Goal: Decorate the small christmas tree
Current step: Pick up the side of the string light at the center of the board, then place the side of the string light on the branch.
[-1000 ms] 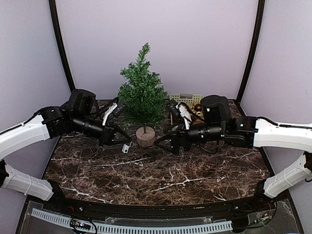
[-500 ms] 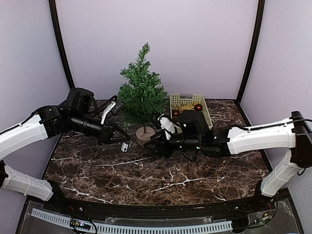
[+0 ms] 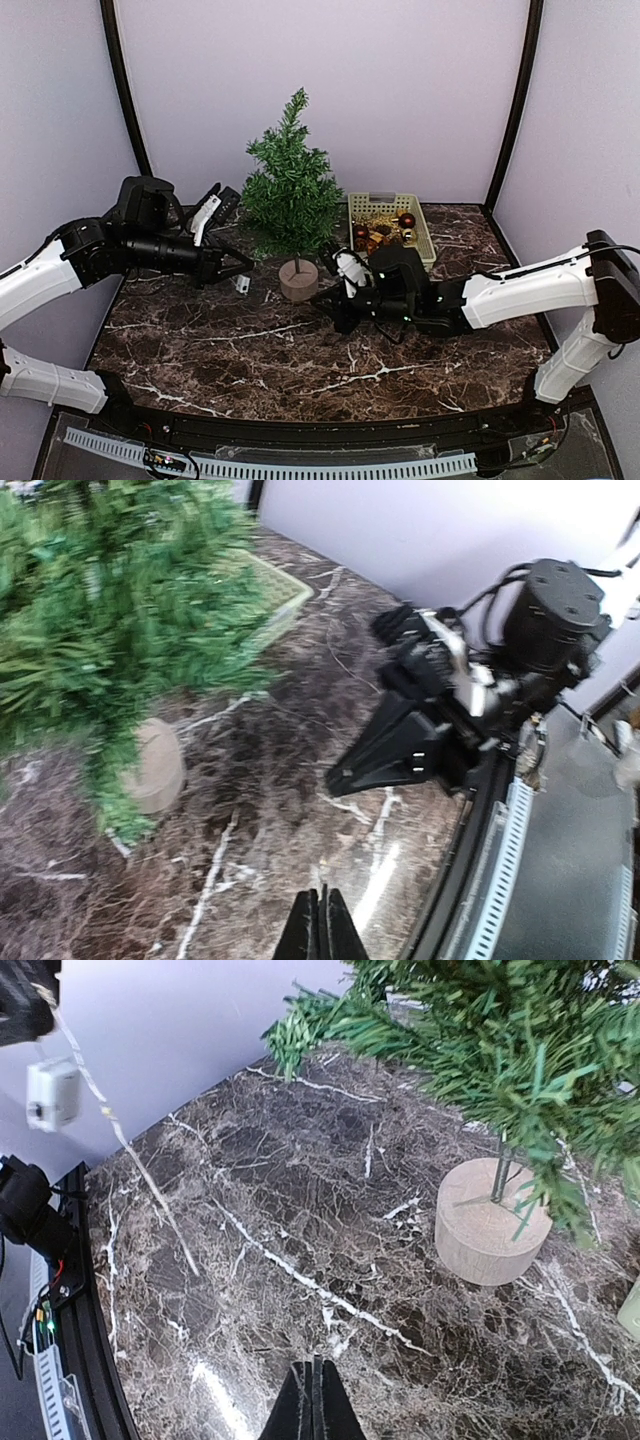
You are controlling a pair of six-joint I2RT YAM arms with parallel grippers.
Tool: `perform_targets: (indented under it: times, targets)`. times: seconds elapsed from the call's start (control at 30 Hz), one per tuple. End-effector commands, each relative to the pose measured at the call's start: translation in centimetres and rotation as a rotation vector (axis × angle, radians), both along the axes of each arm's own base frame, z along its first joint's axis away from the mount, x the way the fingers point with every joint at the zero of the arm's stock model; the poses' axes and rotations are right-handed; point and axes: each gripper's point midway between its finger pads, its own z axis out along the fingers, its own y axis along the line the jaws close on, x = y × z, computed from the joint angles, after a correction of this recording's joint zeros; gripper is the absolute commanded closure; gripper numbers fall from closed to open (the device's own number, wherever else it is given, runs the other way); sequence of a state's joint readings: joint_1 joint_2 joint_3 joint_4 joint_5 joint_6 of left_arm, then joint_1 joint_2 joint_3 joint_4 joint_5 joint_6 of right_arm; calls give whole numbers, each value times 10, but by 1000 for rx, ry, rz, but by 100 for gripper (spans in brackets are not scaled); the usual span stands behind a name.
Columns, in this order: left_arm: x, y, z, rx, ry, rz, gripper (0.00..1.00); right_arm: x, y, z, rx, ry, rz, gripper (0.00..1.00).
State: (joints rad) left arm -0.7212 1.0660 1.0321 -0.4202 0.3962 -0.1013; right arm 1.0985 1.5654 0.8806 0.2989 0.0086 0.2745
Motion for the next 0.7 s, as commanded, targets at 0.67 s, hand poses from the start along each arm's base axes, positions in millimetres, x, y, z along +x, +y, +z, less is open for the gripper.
perform_targets:
  times: [0.67]
  targets:
    - [118, 37, -24, 112, -128, 439, 98, 30, 3, 97, 150, -17, -197, 100]
